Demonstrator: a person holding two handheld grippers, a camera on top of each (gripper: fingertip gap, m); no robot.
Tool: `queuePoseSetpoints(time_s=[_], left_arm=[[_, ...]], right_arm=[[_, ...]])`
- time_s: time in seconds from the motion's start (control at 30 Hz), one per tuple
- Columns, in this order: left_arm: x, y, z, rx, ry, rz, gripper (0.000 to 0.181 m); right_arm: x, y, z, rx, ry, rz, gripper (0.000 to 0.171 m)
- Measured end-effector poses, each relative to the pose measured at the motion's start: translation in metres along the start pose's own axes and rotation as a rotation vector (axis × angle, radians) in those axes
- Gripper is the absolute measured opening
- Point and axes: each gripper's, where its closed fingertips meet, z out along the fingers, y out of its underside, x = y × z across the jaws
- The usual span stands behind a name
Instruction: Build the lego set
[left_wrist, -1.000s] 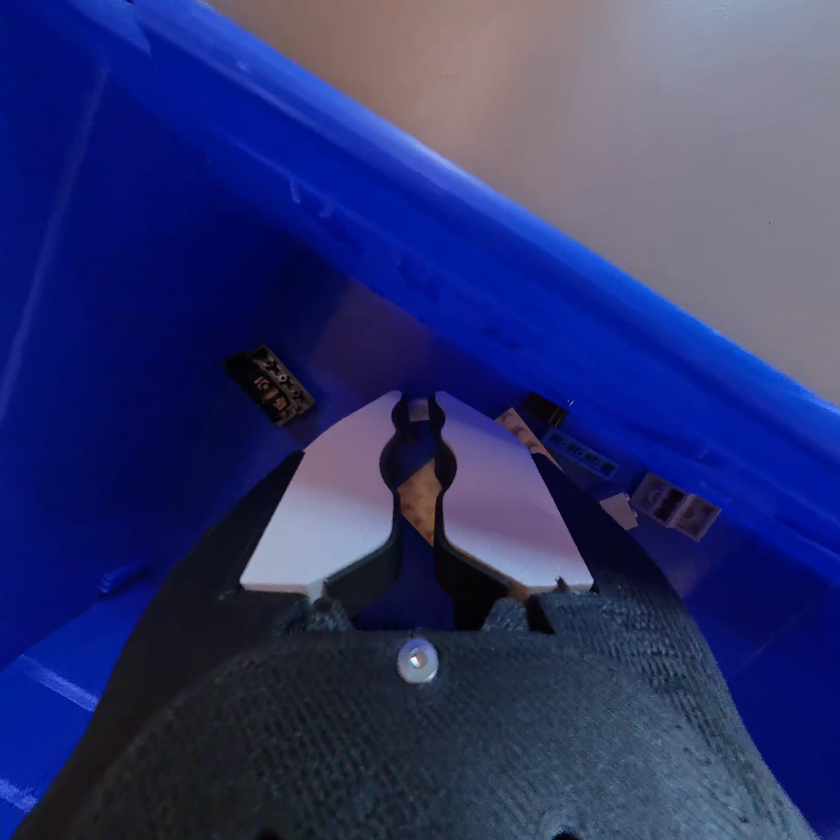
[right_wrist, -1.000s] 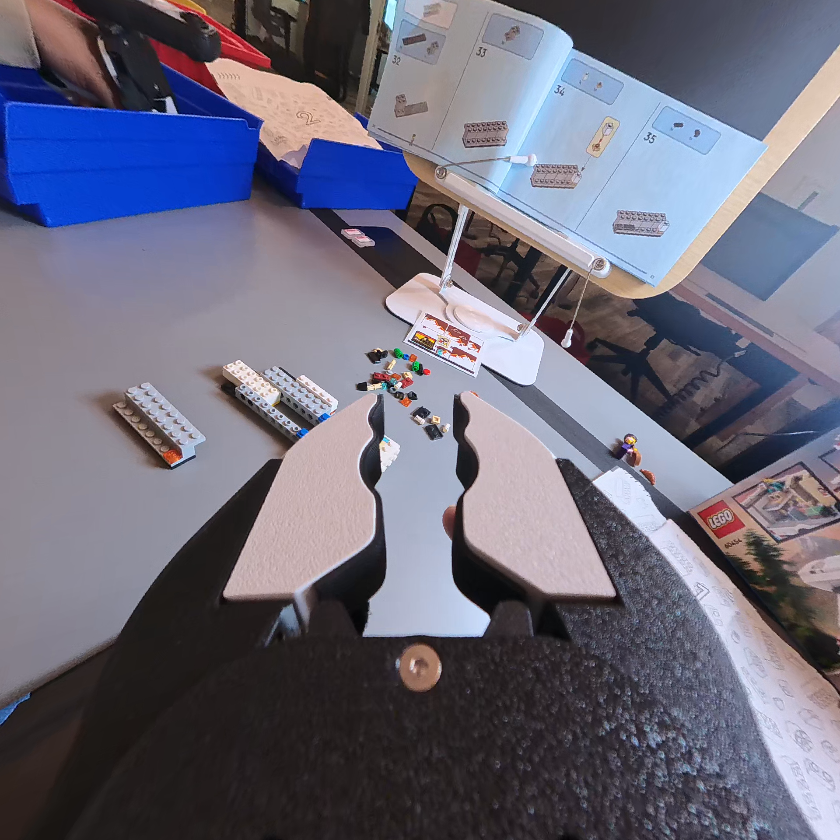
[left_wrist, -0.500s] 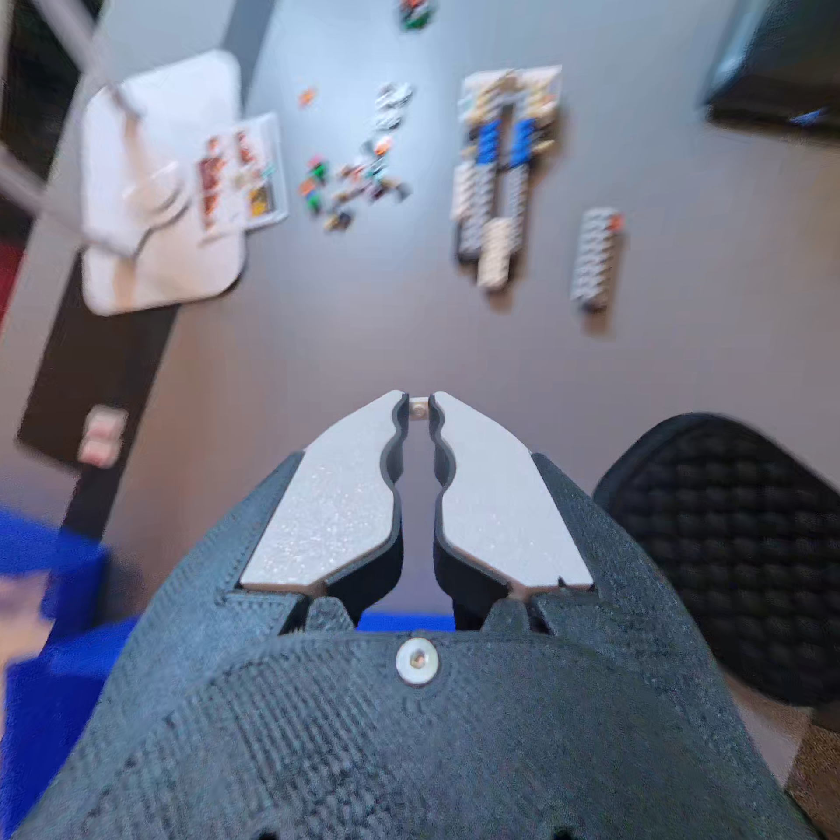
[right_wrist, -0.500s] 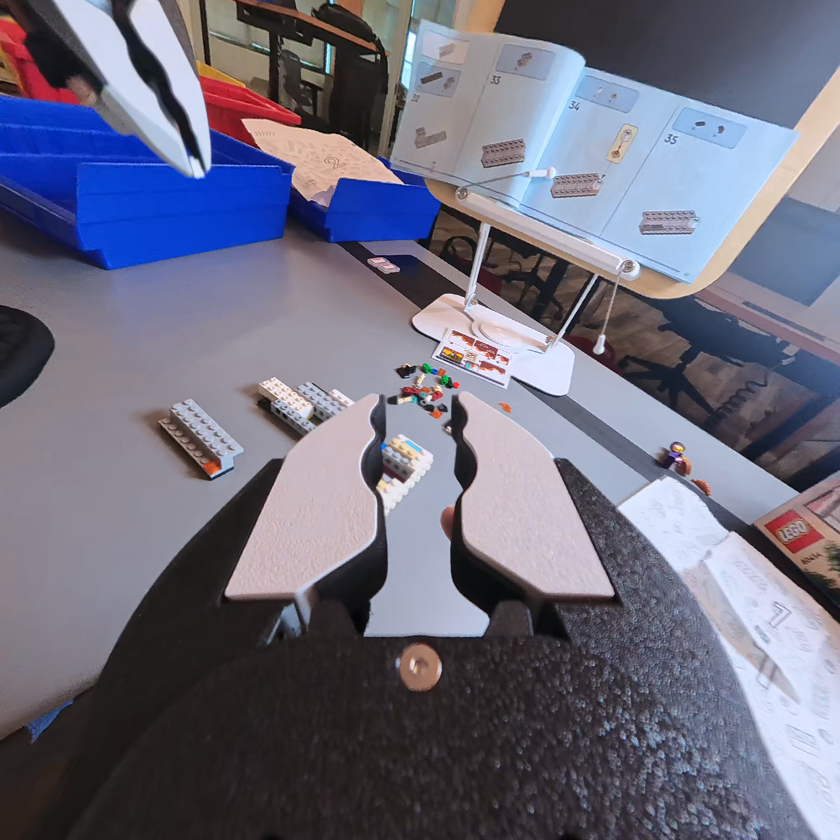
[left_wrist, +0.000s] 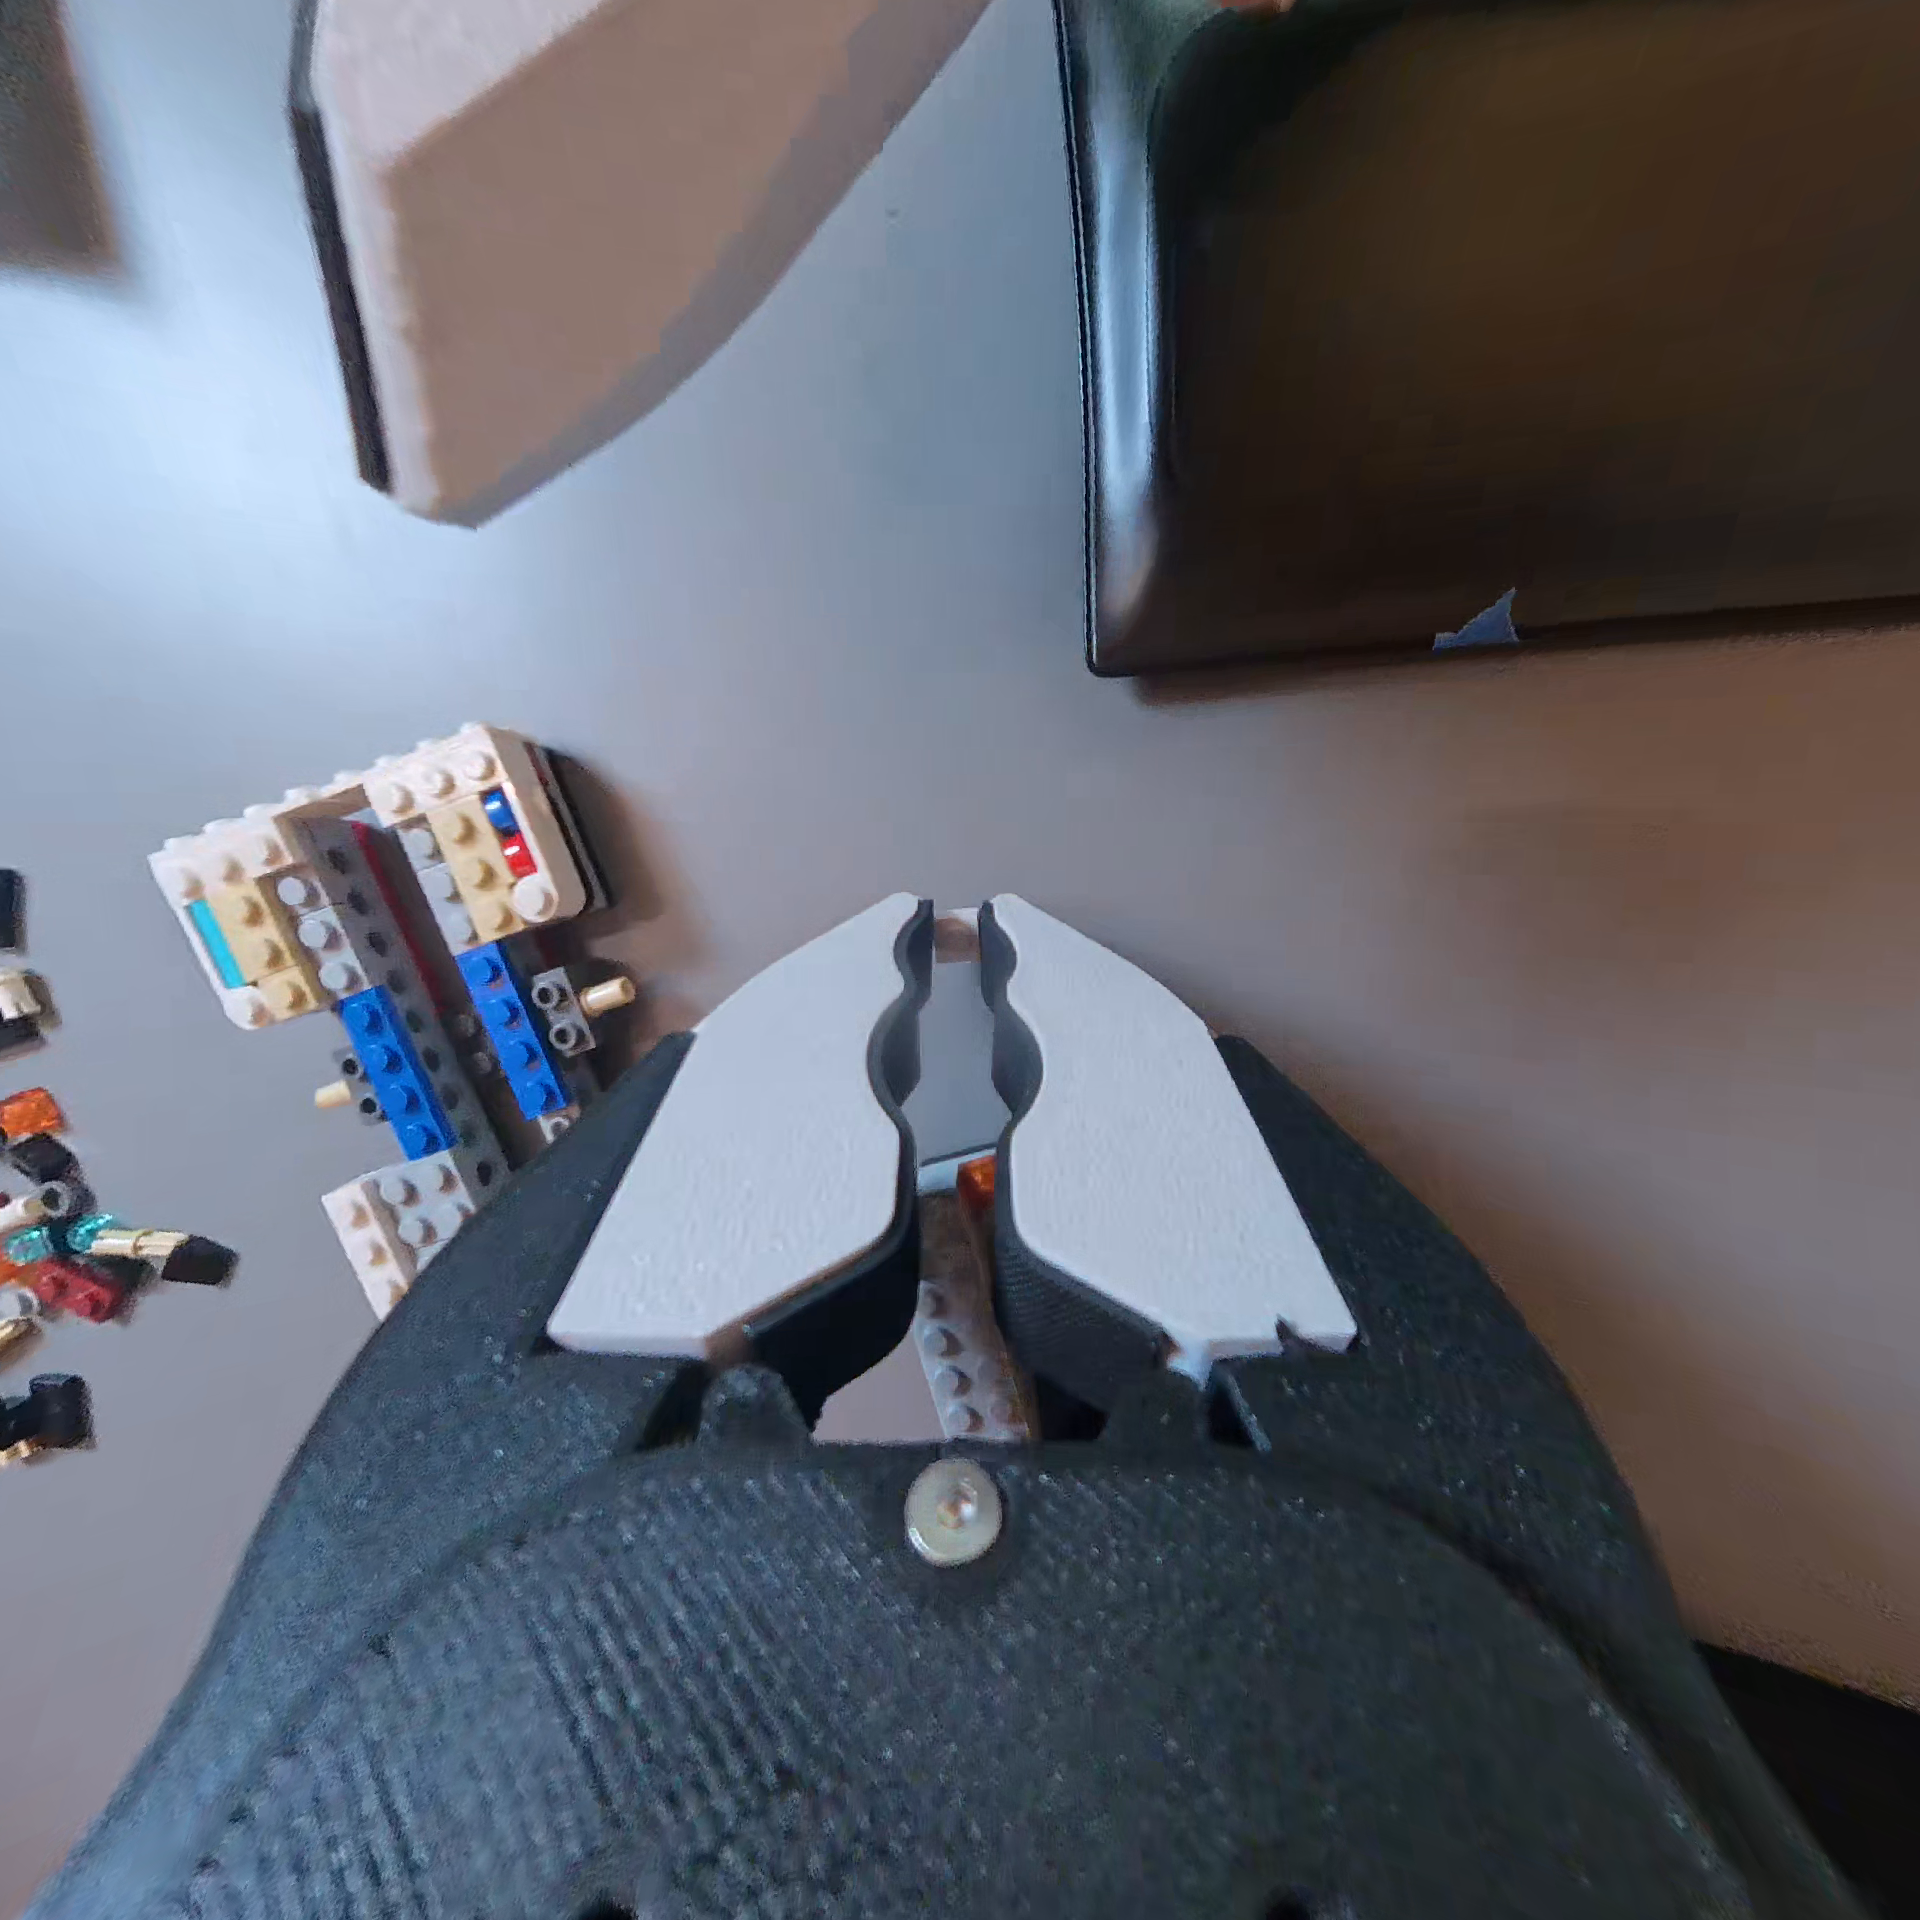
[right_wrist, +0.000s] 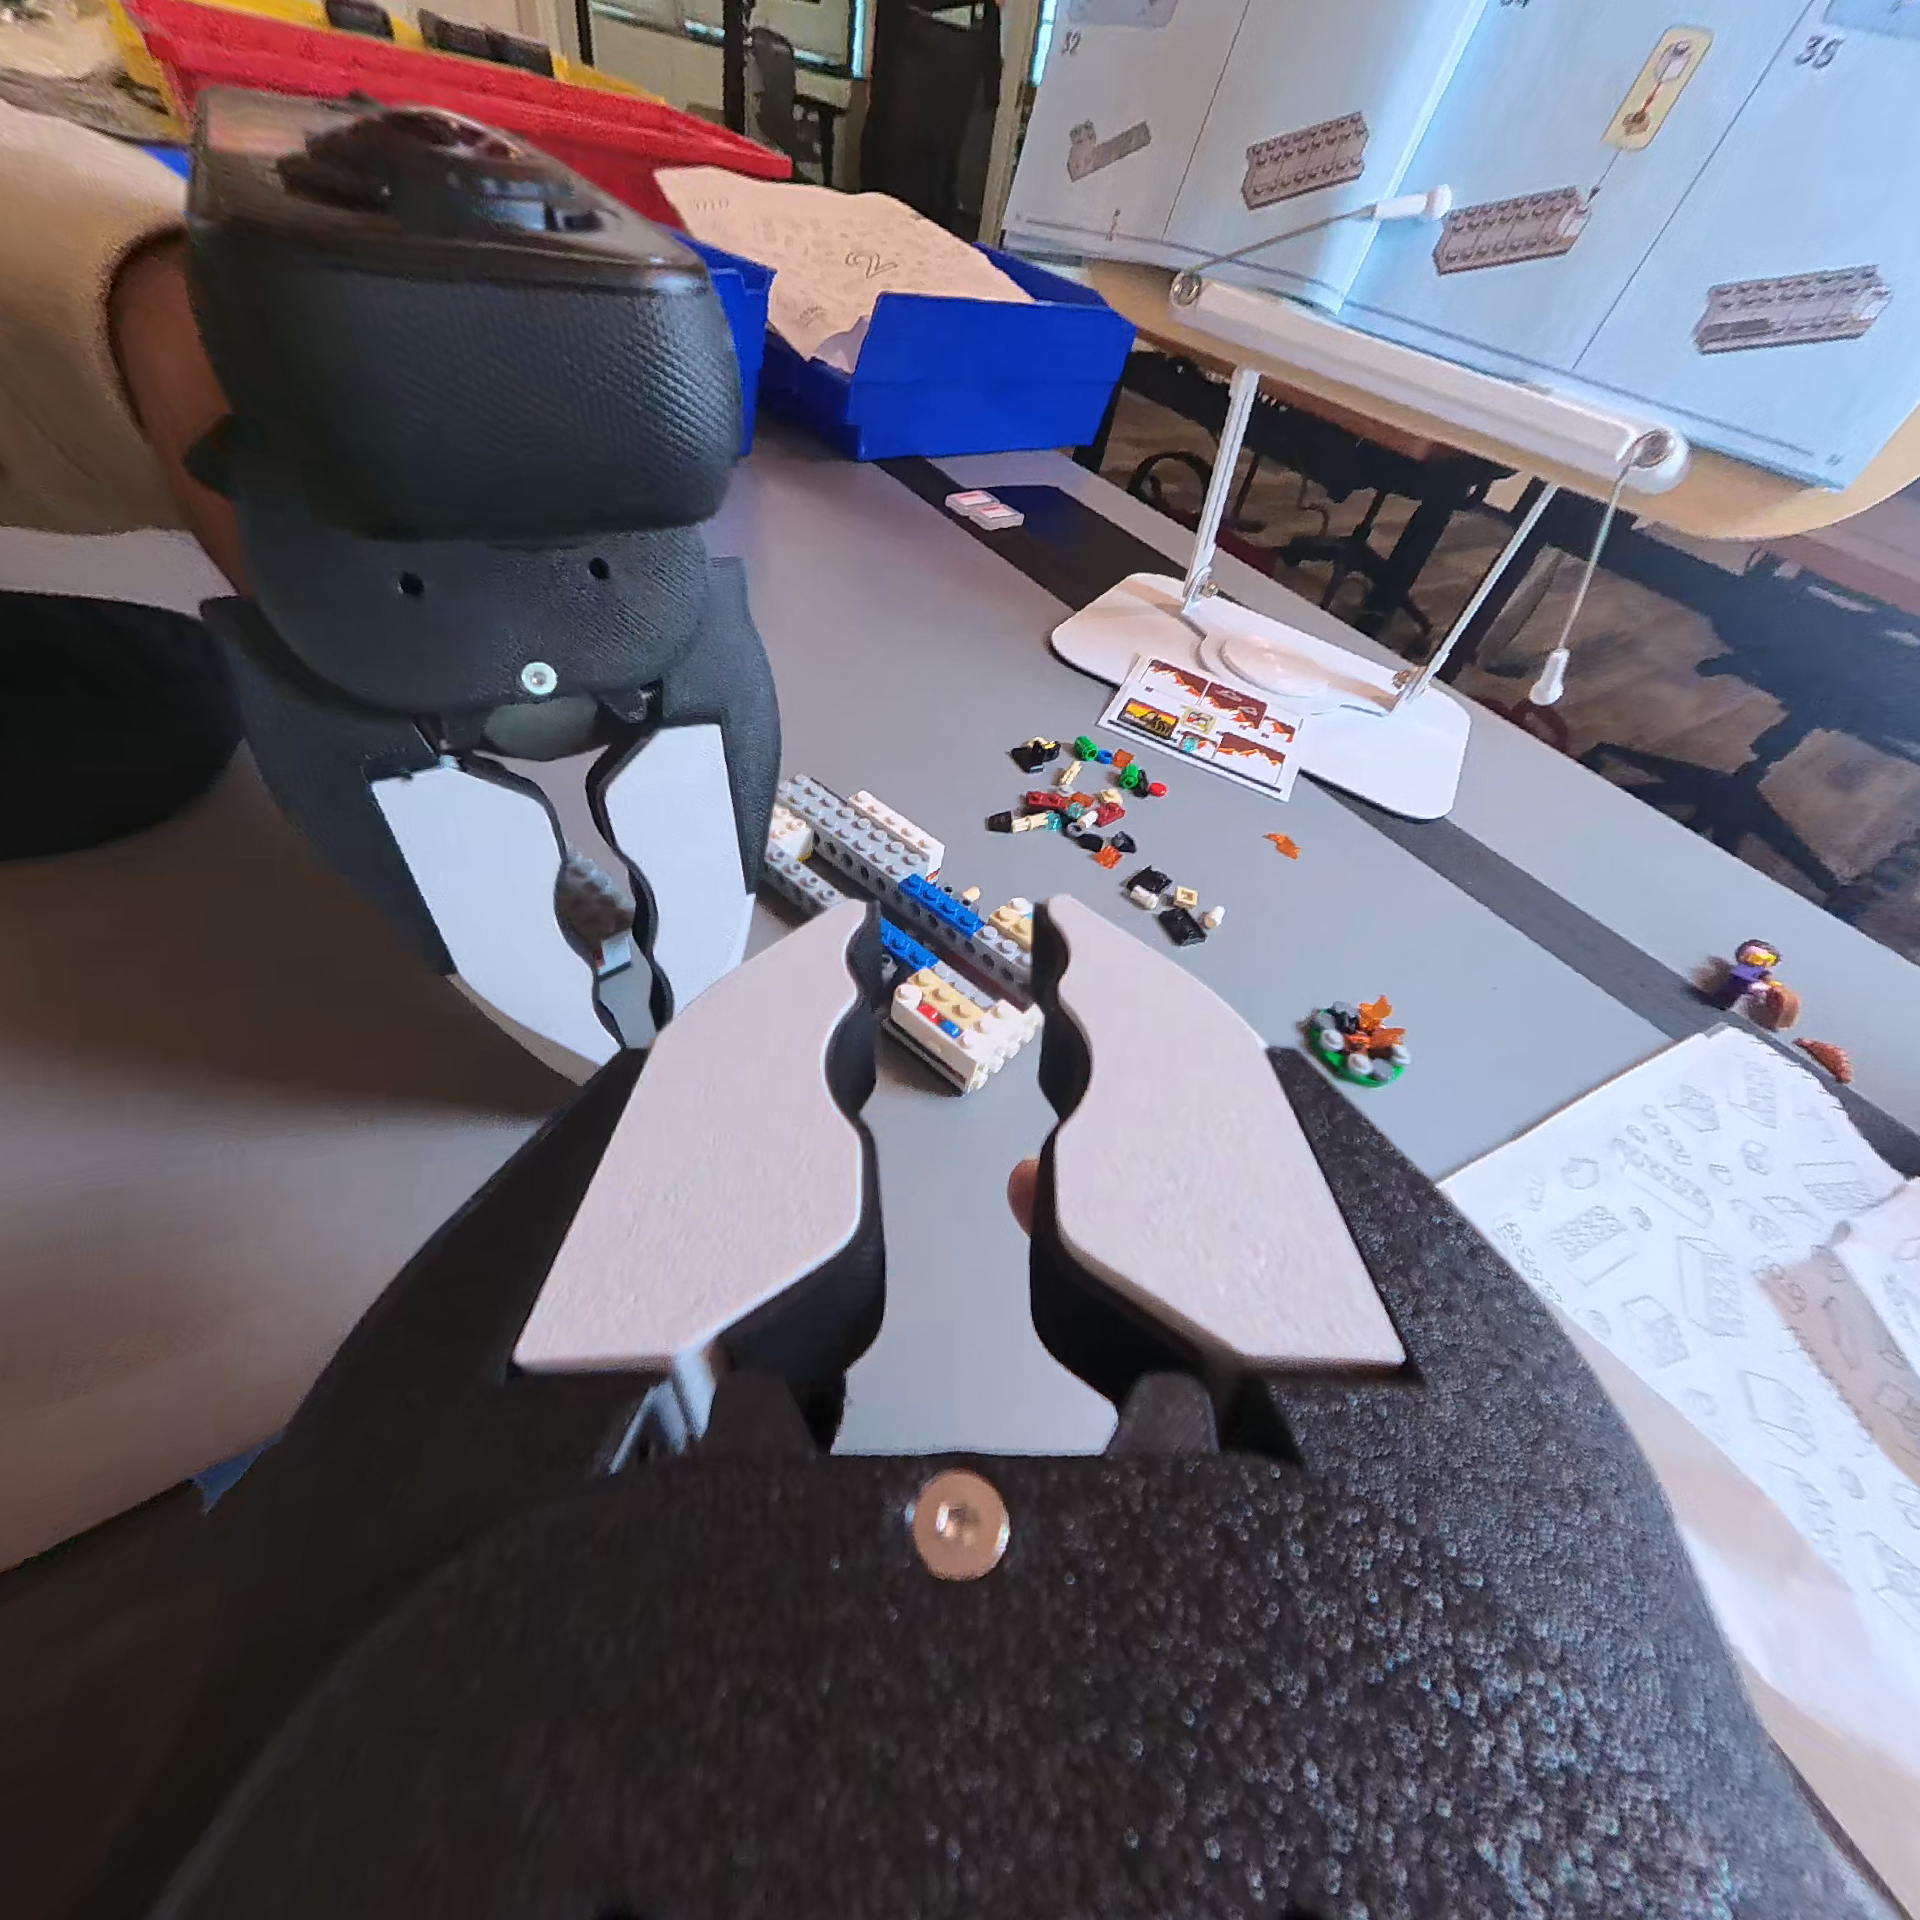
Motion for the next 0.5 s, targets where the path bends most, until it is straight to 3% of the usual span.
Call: queuePoseSetpoints(time_s=[0.13, 0.23, 0.37, 0.5], left_arm=[[0.004, 0.007, 0.005, -0.019, 0.023, 0.008, 0.012], [0.006, 0.008, 0.002, 0.014, 0.025, 0.01, 0.032], [0.009, 0.013, -0.023, 0.117, 0.0, -0.027, 0.039], [0.003, 0.056, -0.04, 0.126, -0.102, -0.143, 0.043]], right_arm=[[-0.01, 0.009, 0.005, -0.053, -0.049, -0.034, 0.027], [-0.019, 0.018, 0.008, -0.091, -0.083, -0.056, 0.027], [-0.036, 0.031, 0.011, -0.166, -0.167, -0.072, 0.025], [-0.061, 0.049, 0.014, -0.328, -0.292, -0.082, 0.021]])
